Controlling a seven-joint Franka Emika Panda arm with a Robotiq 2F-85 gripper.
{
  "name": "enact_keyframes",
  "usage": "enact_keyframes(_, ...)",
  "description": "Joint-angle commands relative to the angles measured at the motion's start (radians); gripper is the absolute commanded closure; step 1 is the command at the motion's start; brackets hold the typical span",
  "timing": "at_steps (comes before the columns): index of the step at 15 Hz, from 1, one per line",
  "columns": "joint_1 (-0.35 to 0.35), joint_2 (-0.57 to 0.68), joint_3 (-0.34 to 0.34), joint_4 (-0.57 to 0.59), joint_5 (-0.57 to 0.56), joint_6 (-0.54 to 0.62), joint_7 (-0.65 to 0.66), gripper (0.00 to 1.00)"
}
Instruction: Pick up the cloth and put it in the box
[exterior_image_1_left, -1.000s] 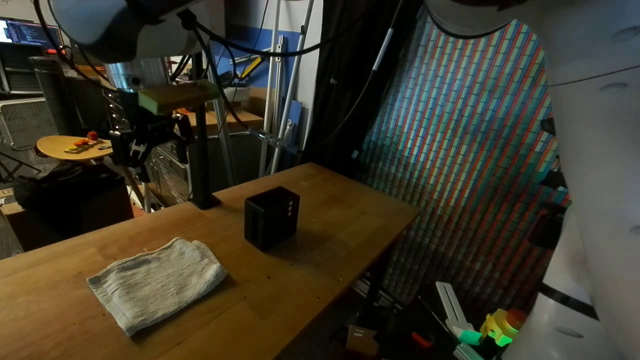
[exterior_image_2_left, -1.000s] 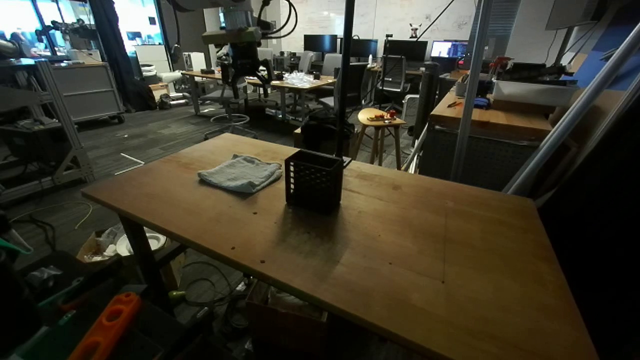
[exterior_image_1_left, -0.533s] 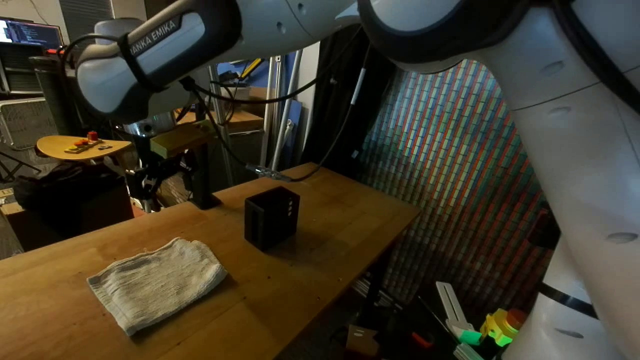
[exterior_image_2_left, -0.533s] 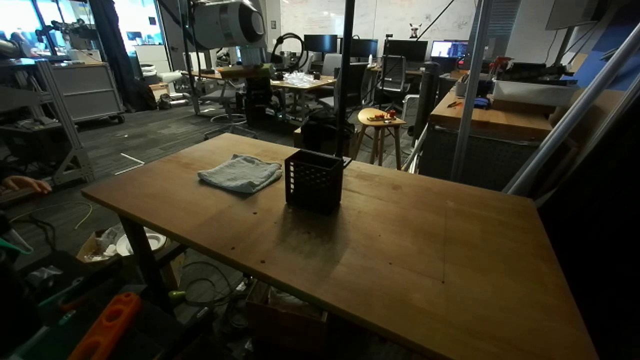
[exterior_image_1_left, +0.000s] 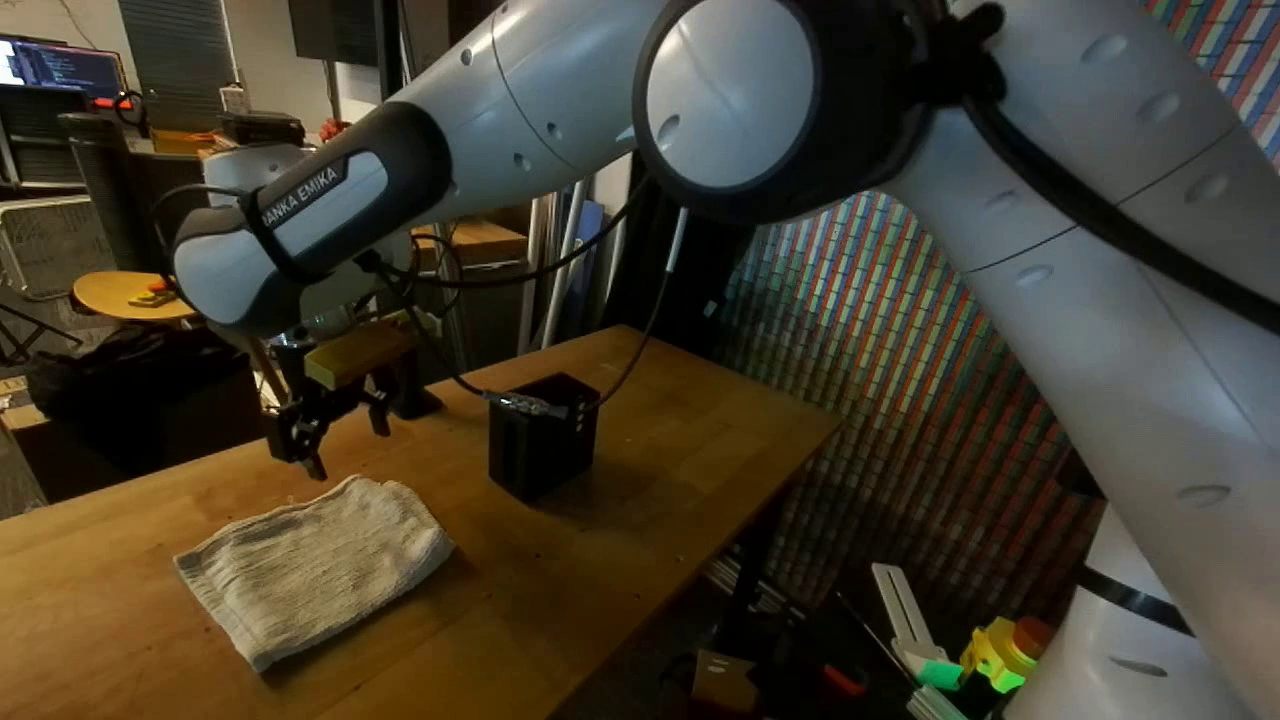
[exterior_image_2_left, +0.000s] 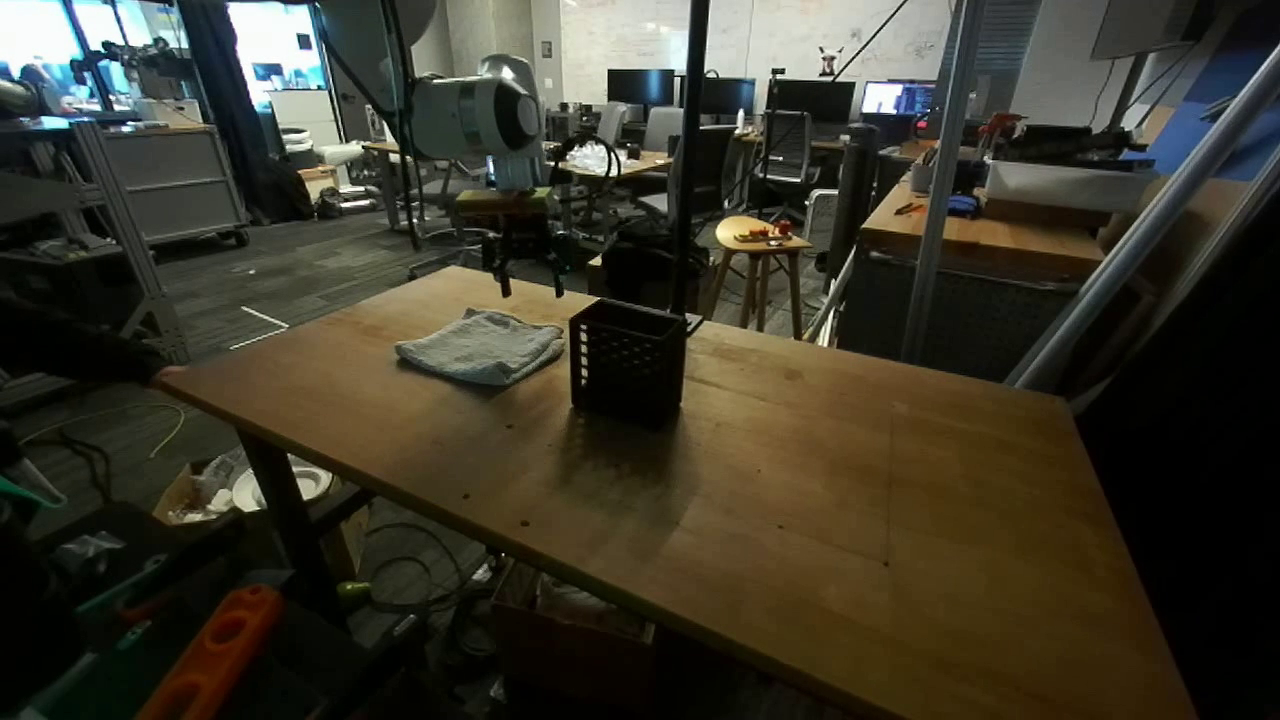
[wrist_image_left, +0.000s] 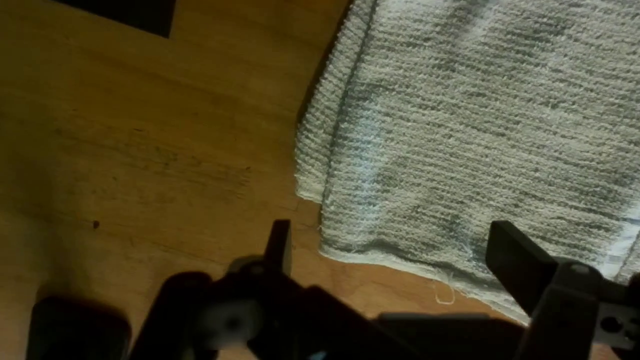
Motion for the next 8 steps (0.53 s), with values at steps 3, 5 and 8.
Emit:
enact_keyframes(3, 0.050, 0.111, 0.013, 0.126, 0.061, -0.028, 0.043, 0.00)
enact_keyframes(5, 0.064, 0.140, 0.027, 0.136, 0.095, -0.013, 0.067, 0.00)
enact_keyframes(8, 0.079, 0.178, 0.043, 0.141, 0.141, 0.004, 0.085, 0.00)
